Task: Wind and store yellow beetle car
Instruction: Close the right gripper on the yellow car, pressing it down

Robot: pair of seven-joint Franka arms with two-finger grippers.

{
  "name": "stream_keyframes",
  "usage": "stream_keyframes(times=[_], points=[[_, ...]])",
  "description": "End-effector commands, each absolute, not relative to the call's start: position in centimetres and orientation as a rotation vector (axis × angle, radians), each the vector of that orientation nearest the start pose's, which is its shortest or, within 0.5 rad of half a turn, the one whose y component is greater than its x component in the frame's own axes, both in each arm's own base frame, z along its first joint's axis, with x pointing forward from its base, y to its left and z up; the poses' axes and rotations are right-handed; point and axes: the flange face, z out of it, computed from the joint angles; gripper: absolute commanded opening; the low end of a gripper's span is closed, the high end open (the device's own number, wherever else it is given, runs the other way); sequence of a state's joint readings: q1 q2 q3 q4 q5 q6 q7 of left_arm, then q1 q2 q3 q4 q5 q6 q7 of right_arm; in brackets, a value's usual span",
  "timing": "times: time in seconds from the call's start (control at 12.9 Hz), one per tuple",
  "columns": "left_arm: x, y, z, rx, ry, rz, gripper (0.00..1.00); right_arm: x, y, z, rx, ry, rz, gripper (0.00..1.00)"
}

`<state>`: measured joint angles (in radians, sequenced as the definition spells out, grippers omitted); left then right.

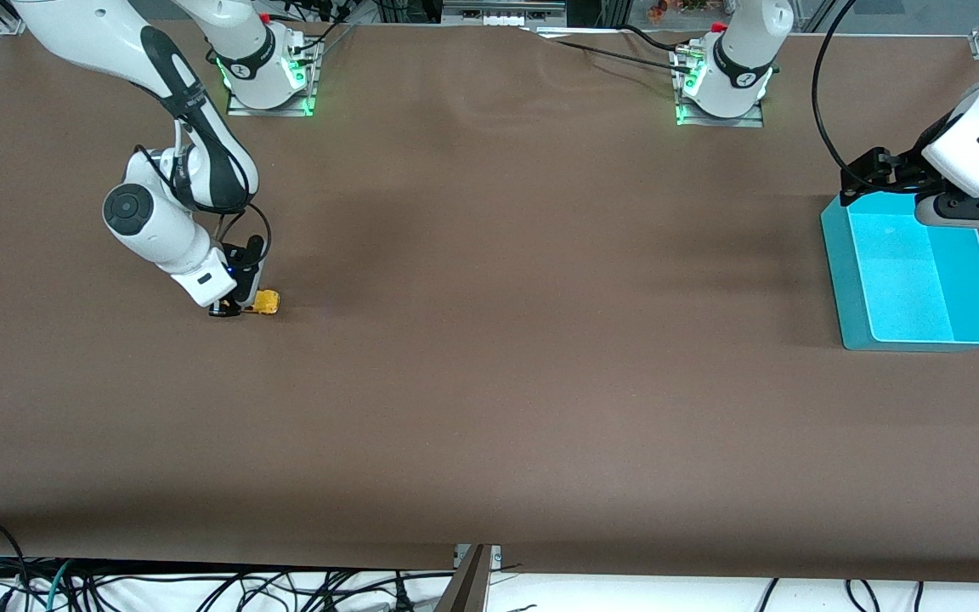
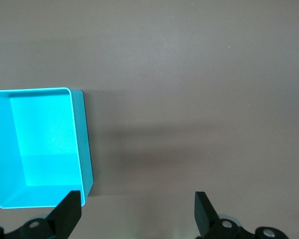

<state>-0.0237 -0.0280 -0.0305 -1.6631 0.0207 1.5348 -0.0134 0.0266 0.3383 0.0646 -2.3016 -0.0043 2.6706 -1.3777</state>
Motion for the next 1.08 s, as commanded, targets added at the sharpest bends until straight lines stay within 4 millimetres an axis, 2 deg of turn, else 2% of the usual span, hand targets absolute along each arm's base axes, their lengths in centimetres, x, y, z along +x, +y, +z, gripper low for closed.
stream_keyframes(times=[0.0,0.23,0.46,1.01], points=[[54.1,-2.8,60.0,-3.131,0.05,0.158,1.0,52.3,5.4,20.8,-2.295,-2.151,-0.073,0.21],[54.1,-2.8,60.0,-3.131,0.048,0.158,1.0,52.4,7.0,20.7,-2.22,-2.218,-0.089,0.21],[54.0,-2.8,59.9,-3.131,0.048,0.161,1.0,52.5,7.0,20.3,-2.219,-2.217,-0.089,0.21],[54.1,-2.8,60.0,-3.131,0.048,0.158,1.0,52.6,4.2,17.6,-2.231,-2.202,-0.102,0.21]])
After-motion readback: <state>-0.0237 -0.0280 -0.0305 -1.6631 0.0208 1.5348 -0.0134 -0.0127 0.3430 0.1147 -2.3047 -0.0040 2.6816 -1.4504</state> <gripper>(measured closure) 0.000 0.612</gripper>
